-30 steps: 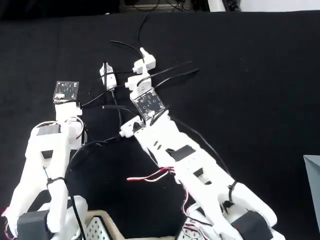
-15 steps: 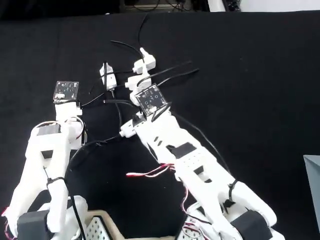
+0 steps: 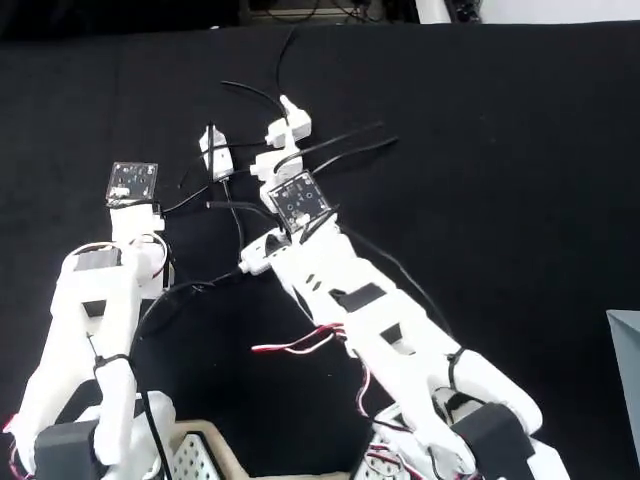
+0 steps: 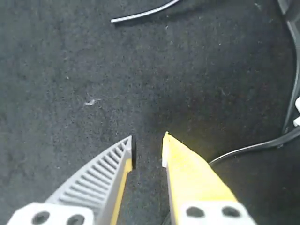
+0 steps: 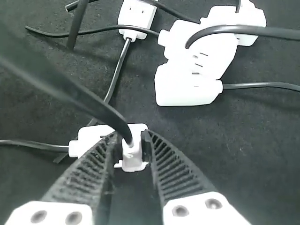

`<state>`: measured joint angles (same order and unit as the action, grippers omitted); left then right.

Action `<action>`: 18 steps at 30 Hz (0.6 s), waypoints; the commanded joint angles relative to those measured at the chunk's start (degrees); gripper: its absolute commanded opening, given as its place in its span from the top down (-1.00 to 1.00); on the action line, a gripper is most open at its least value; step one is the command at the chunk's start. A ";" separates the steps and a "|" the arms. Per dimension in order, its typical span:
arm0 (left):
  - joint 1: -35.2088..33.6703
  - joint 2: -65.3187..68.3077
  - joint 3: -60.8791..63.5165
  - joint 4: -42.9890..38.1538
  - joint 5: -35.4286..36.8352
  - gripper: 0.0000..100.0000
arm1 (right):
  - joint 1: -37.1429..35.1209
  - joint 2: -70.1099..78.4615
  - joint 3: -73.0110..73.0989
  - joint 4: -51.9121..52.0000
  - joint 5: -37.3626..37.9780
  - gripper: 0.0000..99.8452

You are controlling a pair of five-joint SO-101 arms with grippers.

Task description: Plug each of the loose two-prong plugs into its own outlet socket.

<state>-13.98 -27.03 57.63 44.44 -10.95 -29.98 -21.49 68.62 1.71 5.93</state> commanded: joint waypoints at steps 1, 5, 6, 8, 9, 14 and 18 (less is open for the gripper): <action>-0.40 -1.23 -0.48 -1.05 0.53 0.76 | 0.79 0.31 -2.77 -0.35 -0.44 0.98; -0.40 -1.23 -0.40 -1.05 0.44 0.76 | 0.79 0.22 -4.00 -0.26 -0.44 0.98; -0.40 -1.23 -0.40 -1.05 0.44 0.76 | 0.79 0.22 -4.18 -0.18 -0.44 0.98; -0.31 -1.23 -0.40 -1.05 0.44 0.76 | 0.79 0.22 -4.09 -0.09 -0.44 0.98; -0.31 -1.23 -0.40 -1.05 0.44 0.76 | 0.79 0.22 -4.09 0.00 -0.44 0.98; -0.22 -1.23 -0.48 -0.88 0.44 0.76 | 0.79 0.22 -4.18 -0.18 -0.44 0.98; -0.22 -1.23 -0.57 -0.79 0.44 0.76 | 0.79 0.66 -5.32 -0.26 -0.44 0.98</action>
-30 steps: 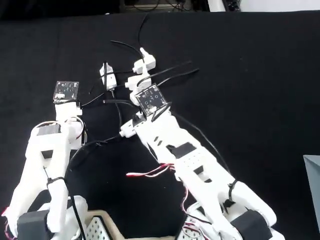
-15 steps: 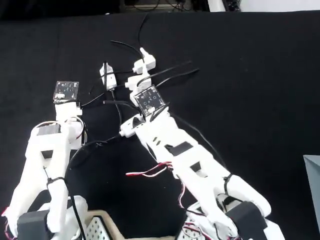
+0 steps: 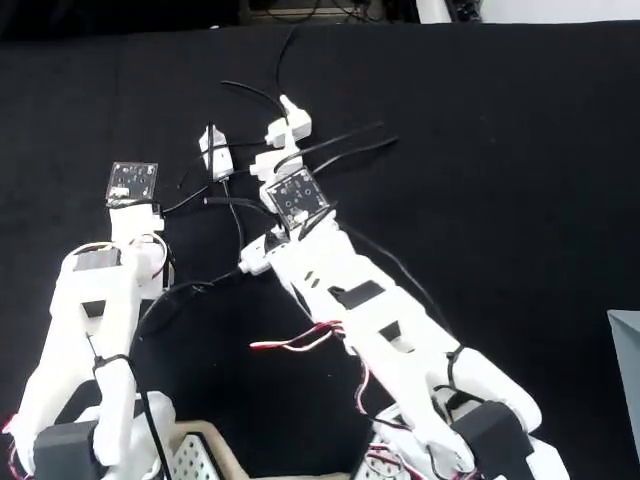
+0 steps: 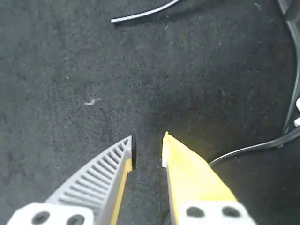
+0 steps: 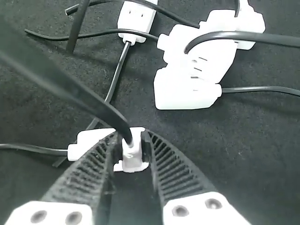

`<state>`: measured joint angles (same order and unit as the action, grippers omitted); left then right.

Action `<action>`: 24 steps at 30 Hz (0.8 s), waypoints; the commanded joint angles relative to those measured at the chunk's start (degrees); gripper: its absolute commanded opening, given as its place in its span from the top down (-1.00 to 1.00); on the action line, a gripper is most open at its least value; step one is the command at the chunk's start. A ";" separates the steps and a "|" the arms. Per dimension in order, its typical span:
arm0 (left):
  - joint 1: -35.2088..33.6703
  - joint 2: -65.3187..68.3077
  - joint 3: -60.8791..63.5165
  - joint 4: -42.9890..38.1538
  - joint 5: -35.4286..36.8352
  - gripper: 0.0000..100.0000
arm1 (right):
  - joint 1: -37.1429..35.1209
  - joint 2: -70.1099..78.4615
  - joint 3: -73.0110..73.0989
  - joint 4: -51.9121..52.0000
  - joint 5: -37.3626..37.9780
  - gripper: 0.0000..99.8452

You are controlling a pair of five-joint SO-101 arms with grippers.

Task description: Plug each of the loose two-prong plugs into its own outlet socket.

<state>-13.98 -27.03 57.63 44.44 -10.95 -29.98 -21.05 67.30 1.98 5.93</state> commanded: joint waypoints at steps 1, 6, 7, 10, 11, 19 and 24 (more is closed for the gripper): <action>-0.22 -1.23 -0.57 -0.79 0.44 0.76 | 0.79 0.22 -4.09 -0.53 -0.44 0.98; -0.22 -1.23 -0.57 -0.70 0.44 0.76 | 1.05 0.22 -4.09 -0.62 -0.44 0.98; -0.22 -1.23 -0.57 -0.70 0.44 0.76 | 1.14 0.22 -4.26 -0.62 -0.44 0.98; -0.22 -1.23 -0.57 -0.79 0.44 0.76 | 1.32 0.31 -4.53 -0.44 -0.53 0.98; -0.22 -1.23 -0.48 -0.88 0.44 0.76 | 1.32 0.31 -4.53 -0.26 -0.53 0.98; -0.48 -1.23 -0.48 -1.05 0.44 0.76 | 1.23 1.10 -3.12 -0.18 -1.67 0.98; -0.48 -1.23 -0.40 -1.05 0.44 0.76 | 1.32 7.25 -5.67 -0.26 -1.49 0.98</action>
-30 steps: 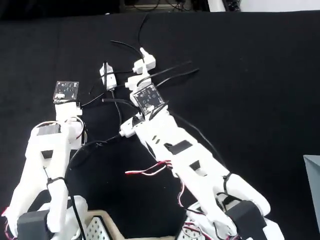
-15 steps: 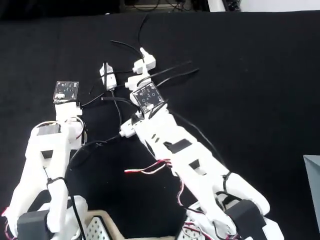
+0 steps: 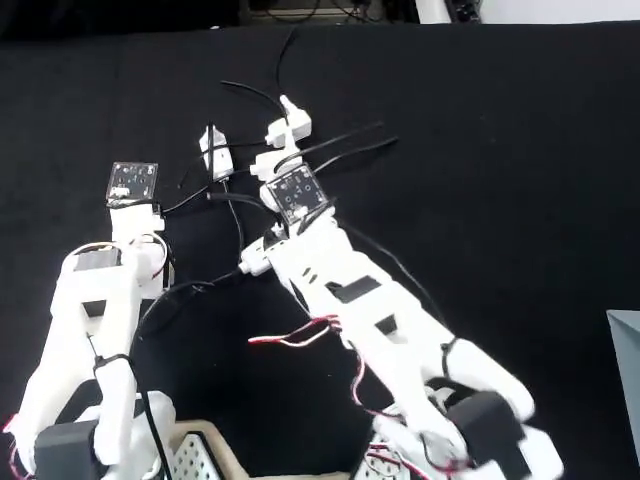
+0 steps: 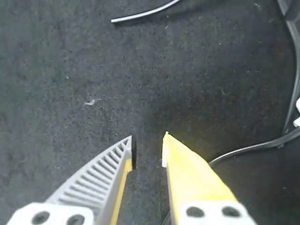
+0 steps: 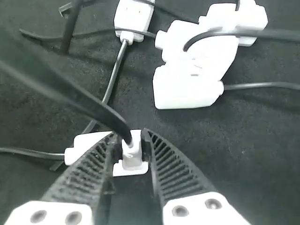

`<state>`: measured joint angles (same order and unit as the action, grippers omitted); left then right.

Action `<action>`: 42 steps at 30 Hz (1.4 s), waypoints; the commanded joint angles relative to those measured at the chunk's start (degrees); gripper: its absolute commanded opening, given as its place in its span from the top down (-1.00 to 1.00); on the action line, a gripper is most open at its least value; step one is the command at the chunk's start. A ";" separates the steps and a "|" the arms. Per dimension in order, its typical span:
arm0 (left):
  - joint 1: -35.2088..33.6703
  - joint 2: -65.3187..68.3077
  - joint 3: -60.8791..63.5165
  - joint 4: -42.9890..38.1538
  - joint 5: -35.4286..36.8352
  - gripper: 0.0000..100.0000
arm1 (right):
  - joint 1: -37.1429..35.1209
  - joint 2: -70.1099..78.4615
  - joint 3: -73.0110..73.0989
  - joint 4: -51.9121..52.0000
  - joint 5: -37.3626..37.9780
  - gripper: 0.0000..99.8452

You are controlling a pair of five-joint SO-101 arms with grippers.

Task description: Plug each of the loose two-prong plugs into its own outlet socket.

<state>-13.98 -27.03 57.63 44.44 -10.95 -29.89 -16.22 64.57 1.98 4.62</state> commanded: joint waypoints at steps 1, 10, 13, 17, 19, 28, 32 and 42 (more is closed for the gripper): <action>-0.48 -1.23 -0.40 -1.05 0.44 0.76 | 1.32 3.38 -3.30 -0.26 -0.09 0.98; -0.48 -1.23 -0.40 -0.97 0.44 0.76 | 1.32 0.66 -2.59 3.87 -0.09 0.98; -0.48 -1.23 -0.48 -0.88 0.44 0.76 | 1.32 1.63 -4.00 5.36 0.00 0.98; -0.48 -1.23 -0.48 -0.79 0.44 0.76 | 1.14 6.37 -10.42 13.10 0.09 0.98; -0.48 -1.23 -0.48 -0.79 0.44 0.76 | 1.14 9.54 -13.23 14.95 0.18 0.98; -0.48 -1.23 -0.57 -0.88 0.44 0.76 | 1.05 14.02 -15.60 18.73 3.34 0.98; -0.48 -1.23 -0.57 -0.88 0.44 0.76 | 0.97 14.37 -16.22 20.31 3.34 0.98; -0.57 -1.23 -0.13 -1.05 0.35 0.76 | 0.44 14.02 -22.11 21.27 5.36 0.98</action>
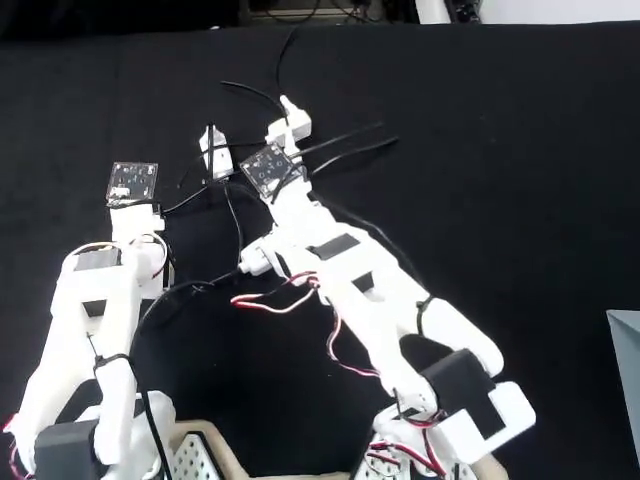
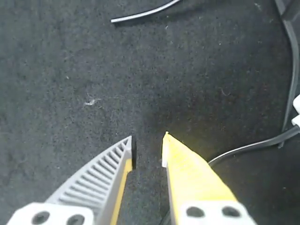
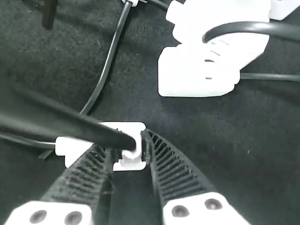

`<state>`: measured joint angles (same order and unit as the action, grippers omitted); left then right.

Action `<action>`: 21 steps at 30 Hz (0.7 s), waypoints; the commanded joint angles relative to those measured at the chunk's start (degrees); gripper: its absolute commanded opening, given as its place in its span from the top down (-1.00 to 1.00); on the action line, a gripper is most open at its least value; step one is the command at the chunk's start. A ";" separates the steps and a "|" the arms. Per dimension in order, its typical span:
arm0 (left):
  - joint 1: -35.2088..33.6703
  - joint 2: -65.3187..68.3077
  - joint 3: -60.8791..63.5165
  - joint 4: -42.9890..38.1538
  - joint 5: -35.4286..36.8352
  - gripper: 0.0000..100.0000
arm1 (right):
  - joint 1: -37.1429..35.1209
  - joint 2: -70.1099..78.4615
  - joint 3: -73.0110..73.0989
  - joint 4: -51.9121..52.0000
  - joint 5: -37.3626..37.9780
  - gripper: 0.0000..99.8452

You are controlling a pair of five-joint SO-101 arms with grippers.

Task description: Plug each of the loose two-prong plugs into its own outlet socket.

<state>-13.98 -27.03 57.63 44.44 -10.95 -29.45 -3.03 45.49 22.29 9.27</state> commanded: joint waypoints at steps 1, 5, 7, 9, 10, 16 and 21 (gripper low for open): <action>-0.66 -1.23 -0.13 -1.05 0.35 0.76 | -0.09 0.92 -4.26 0.97 0.70 0.98; -0.66 -1.23 -0.13 -1.05 0.35 0.76 | -0.18 1.36 -10.33 0.88 0.62 0.98; -0.66 -1.23 -0.13 -1.05 0.26 0.76 | -0.09 1.36 -13.58 0.88 0.62 0.98; -0.66 -1.23 -0.13 -1.05 0.18 0.76 | -0.09 1.54 -16.84 0.88 0.62 0.97; -0.66 -1.23 -0.13 -1.05 0.18 0.76 | -0.09 2.07 -18.42 0.70 0.53 0.97; -0.66 -1.23 -0.04 -1.05 0.18 0.76 | -0.09 13.76 -27.82 -6.86 0.35 0.97; -0.66 -1.23 -0.04 -1.05 0.09 0.76 | 0.09 26.42 -35.65 -8.62 0.35 0.84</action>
<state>-13.98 -27.03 57.98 44.44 -10.95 -29.36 19.30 15.69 14.29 9.54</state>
